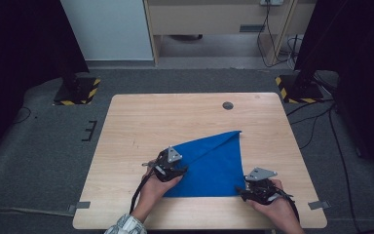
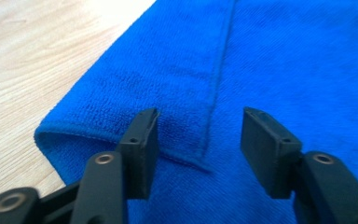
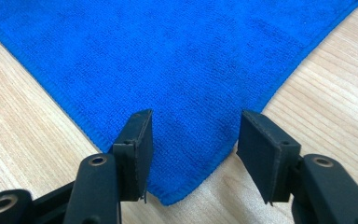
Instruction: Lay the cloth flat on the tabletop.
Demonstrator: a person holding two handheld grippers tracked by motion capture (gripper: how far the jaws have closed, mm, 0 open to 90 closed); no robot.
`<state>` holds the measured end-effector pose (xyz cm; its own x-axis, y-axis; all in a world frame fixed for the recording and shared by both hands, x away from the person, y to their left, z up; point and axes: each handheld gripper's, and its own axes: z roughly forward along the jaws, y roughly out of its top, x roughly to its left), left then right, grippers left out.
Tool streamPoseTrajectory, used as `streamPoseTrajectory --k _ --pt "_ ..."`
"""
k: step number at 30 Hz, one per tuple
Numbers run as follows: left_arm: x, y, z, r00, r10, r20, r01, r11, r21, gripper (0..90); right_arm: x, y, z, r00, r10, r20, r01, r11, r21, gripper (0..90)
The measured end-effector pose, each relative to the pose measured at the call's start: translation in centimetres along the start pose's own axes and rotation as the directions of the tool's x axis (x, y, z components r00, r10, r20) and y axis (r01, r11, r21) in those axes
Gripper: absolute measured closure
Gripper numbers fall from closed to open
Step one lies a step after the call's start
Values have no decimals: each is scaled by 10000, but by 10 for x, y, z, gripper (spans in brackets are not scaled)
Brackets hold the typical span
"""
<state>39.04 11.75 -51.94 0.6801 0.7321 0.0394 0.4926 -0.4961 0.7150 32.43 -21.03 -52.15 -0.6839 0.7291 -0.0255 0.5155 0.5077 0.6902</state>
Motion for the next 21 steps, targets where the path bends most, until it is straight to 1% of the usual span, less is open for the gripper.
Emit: streamPoseTrajectory --k 1,2,4,5,6,7,8,9,10,12,13,14,15,16,17,18,19,21 --pt "0 0 0 10000 0 0 0 10000 0 513 0 0 0 10000 -3 34 3 10000 -38 453" --pt "1 -1 3 9998 121 -184 -121 9999 -21 555 0 0 0 10000 12 43 -11 10000 -13 453" --pt "2 -1 5 9995 196 -255 -195 9998 60 629 -1 -1 0 9999 25 103 -24 10000 -12 452" --pt "3 -1 7 9994 219 -274 -216 9997 92 629 -1 -1 0 9999 25 103 -24 10000 -12 452" --pt "5 -2 8 9992 268 -294 -266 9996 73 704 -2 -1 0 9999 63 90 -63 10000 6 453" --pt "5 -1 9 9987 305 -399 -301 9995 107 741 -2 -1 -1 9999 87 102 -87 10000 -4 453" --pt "5 -1 9 9987 305 -399 -301 9995 107 792 -2 -1 -1 9999 87 102 -87 10000 -4 453" --pt "5 0 9 9986 328 -426 -322 9994 151 792 -2 -1 -1 9999 77 78 -77 10000 -4 454" --pt "5 4 8 9986 371 -385 -362 9991 233 857 -1 -2 -1 9999 110 91 -110 9999 -40 454" --pt "6 8 6 9992 236 -314 -234 9997 77 863 -1 -2 -2 9999 143 96 -143 9999 -53 454" --pt "6 8 6 9992 236 -314 -234 9997 77 863 -1 -3 -2 9999 113 88 -112 9999 -74 455" --pt "9 14 3 9989 116 -450 -123 9998 -138 861 -1 -3 -3 9999 110 59 -109 9999 -51 454" --pt "13 17 2 9982 13 -592 -26 9998 -217 860 -1 -4 -4 9998 174 81 -174 9998 -69 455" --pt "17 21 3 9977 -141 -665 125 9996 -236 858 -1 -4 -5 9998 175 91 -174 9998 -54 455" --pt "17 21 3 9977 -141 -665 125 9996 -236 857 -1 -4 -5 9998 175 91 -174 9998 -54 455" --pt "30 28 6 9962 -354 -800 335 9991 -250 857 -1 -6 -5 9997 213 130 -213 9998 -68 456" --pt "37 31 8 9946 -360 -973 351 9993 -112 856 -1 -6 -6 9997 215 124 -214 9997 -76 456" --pt "51 37 11 9906 -901 -1032 878 9958 -265 859 1 -5 -6 9998 186 114 -185 9997 -147 457"
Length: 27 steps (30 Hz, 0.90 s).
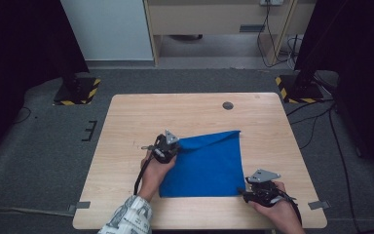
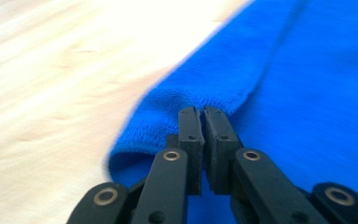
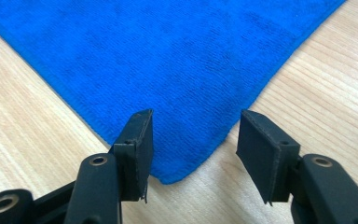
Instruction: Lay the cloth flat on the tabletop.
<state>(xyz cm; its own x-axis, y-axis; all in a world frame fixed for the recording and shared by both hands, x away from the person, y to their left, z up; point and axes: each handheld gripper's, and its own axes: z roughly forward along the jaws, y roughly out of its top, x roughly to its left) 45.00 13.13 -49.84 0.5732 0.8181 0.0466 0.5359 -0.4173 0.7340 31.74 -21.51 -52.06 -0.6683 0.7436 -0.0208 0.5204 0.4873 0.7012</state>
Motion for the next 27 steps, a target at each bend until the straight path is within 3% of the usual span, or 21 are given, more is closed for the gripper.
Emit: streamPoseTrajectory --k 5,9,11,13,17,18,21,24,27 --pt "27 17 9 9972 -617 -420 611 9980 -154 859 2 1 1 9999 -77 -138 77 10000 -18 456" --pt "44 22 24 9919 -1160 -526 1148 9931 -254 828 3 2 0 9997 -98 -210 97 9999 -31 456" --pt "50 20 31 9854 -1502 -800 1452 9873 -651 704 3 2 -1 9998 -90 -186 87 9999 -118 457" --pt "57 18 36 9821 -1652 -910 1594 9849 -675 584 3 2 0 9998 -8 -175 5 9999 -171 452" --pt "65 20 35 9812 -1647 -1004 1564 9840 -851 379 3 3 0 9997 -51 -246 45 9997 -234 423" --pt "68 22 28 9802 -1764 -898 1662 9799 -1107 353 4 3 1 9996 -50 -267 43 9996 -281 387" --pt "71 25 15 9846 -1634 -623 1544 9796 -1284 293 7 5 2 9995 -23 -308 15 9996 -278 325" --pt "70 26 5 9876 -1472 -548 1402 9834 -1149 245 9 8 3 9992 95 -397 -113 9990 -438 261" --pt "66 26 -15 9926 -1056 -605 982 9886 -1138 190 10 13 6 9984 283 -489 -311 9980 -558 208"
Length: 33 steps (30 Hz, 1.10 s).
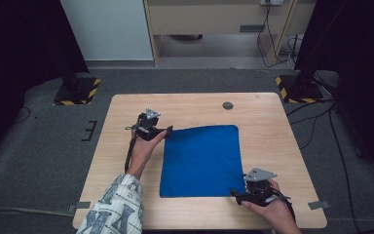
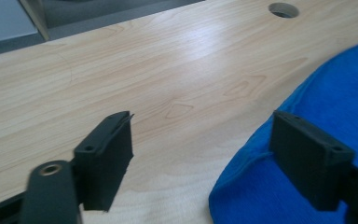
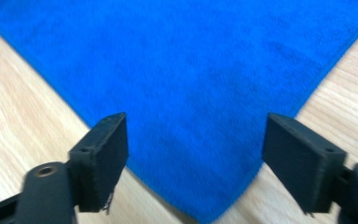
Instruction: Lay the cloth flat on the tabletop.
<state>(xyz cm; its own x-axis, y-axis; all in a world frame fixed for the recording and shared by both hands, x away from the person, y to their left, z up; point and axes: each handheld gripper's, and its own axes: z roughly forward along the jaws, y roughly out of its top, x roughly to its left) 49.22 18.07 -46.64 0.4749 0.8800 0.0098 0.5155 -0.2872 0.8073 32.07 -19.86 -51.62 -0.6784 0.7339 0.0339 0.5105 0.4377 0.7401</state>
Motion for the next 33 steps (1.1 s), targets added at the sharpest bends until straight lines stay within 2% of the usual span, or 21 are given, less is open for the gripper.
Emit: streamPoseTrajectory --k 2,4,9,15,16,19,21,26,28,33 --pt "2 2 -11 9999 -47 -149 43 9997 -232 184 1 3 4 9998 125 -157 -126 9999 -27 177" --pt "7 4 -19 9996 -206 -196 198 9989 -425 186 4 7 10 9997 19 -264 -18 10000 37 169" --pt "18 5 -23 9989 -353 -296 339 9984 -444 184 13 16 25 9992 -166 -375 175 9996 228 173" --pt "25 3 -31 9996 -278 6 278 9987 -437 173 29 33 40 9967 -423 -694 430 9990 90 183" --pt "25 2 -32 9994 -309 157 315 9985 -458 159 34 39 46 9946 -436 -938 439 9990 6 171" --pt "26 0 -34 9992 -248 313 259 9990 -360 136 37 44 51 9928 -490 -1092 491 9988 -15 166" --pt "26 -3 -35 9993 -119 352 129 9995 -280 129 40 48 56 9919 -507 -1165 505 9987 -38 166" --pt "28 -17 -38 9983 -389 428 395 9991 -134 114 50 57 66 9903 -432 -1321 437 9990 13 181" --pt "31 -27 -38 9985 -415 359 415 9991 21 112 57 62 70 9878 -549 -1458 553 9985 -16 186" --pt "36 -37 -40 9979 -574 311 572 9983 90 112 68 68 79 9837 -678 -1668 686 9976 -11 210"
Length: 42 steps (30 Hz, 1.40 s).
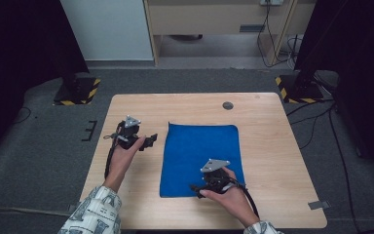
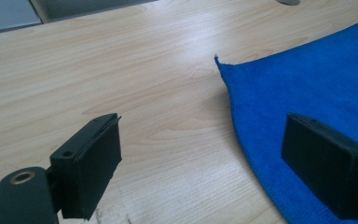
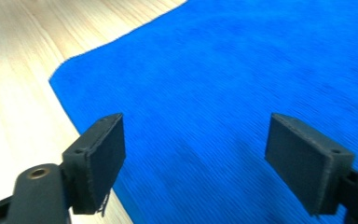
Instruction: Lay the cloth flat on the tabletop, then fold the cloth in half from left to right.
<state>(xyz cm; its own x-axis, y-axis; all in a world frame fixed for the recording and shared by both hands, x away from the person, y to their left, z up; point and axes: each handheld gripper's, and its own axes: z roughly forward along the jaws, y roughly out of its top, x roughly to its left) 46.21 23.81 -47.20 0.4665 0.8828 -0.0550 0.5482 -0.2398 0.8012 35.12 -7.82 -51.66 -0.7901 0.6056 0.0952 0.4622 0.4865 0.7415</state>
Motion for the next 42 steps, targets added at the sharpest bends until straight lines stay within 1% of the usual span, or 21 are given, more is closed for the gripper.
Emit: streamPoseTrajectory --k 4,5,8,12,13,14,15,17,19,20,21,24,25,27,28,32,35,38,40,41,42 --pt "3 -2 -3 10000 -13 -51 13 10000 4 113 6 5 6 9998 -41 -180 40 10000 -49 240" --pt "4 -3 -5 9999 -77 -67 77 10000 -7 113 10 9 10 9996 -63 -290 61 10000 -63 265" --pt "3 -5 -7 9999 -91 -134 92 9999 43 117 20 14 16 9989 -163 -448 161 9999 -51 289" --pt "-1 -9 -12 10000 9 -32 -8 10000 79 116 33 20 23 9974 -289 -667 281 9995 -126 319" --pt "-1 -9 -12 10000 9 -32 -8 10000 79 116 33 20 23 9974 -289 -667 281 9995 -126 319" --pt "-2 -10 -13 10000 1 -58 -1 10000 92 116 40 23 27 9961 -389 -795 383 9992 -90 351" --pt "-3 -11 -15 10000 45 -52 -44 9999 106 116 44 24 29 9955 -458 -831 451 9989 -94 364" --pt "-4 -12 -16 10000 75 -66 -74 9999 132 116 47 25 31 9946 -505 -906 503 9987 -41 377" --pt "-5 -14 -19 9999 119 -57 -118 9997 193 116 56 27 37 9926 -715 -977 724 9974 54 436" --pt "-5 -14 -19 9999 119 -57 -118 9997 193 116 56 27 37 9926 -715 -977 724 9974 54 436" --pt "-5 -16 -20 9999 143 -93 -140 9995 271 116 60 27 41 9911 -812 -1056 829 9965 124 463" --pt "-5 -18 -22 9999 83 -92 -80 9996 287 116 64 27 44 9908 -862 -1047 886 9959 185 476" --pt "-5 -20 -24 10000 -51 -81 53 9998 193 116 66 28 45 9903 -898 -1056 927 9954 227 477" --pt "-4 -23 -26 9999 -98 -131 100 9998 187 117 69 28 47 9903 -930 -1030 961 9950 256 480" --pt "-3 -25 -28 9998 -94 -158 97 9997 208 117 72 29 49 9908 -961 -956 991 9947 268 495" --pt "-2 -30 -33 9998 -134 -159 137 9997 225 117 77 30 53 9901 -1044 -942 1084 9934 378 542" --pt "-1 -32 -36 9999 -61 -149 65 9997 255 117 82 31 57 9889 -1194 -883 1235 9914 427 527" --pt "1 -30 -41 9998 -94 -162 96 9999 96 117 86 33 61 9889 -1137 -953 1187 9918 481 454" --pt "1 -30 -43 9997 -105 -225 107 9999 46 117 89 35 64 9879 -1407 -650 1449 9874 641 423" --pt "1 -30 -43 9997 -105 -225 107 9999 46 117 89 35 64 9879 -1407 -650 1449 9874 641 423" --pt "1 -30 -46 9998 -176 -128 176 9998 -26 117 91 36 65 9885 -1428 -491 1460 9868 700 414"
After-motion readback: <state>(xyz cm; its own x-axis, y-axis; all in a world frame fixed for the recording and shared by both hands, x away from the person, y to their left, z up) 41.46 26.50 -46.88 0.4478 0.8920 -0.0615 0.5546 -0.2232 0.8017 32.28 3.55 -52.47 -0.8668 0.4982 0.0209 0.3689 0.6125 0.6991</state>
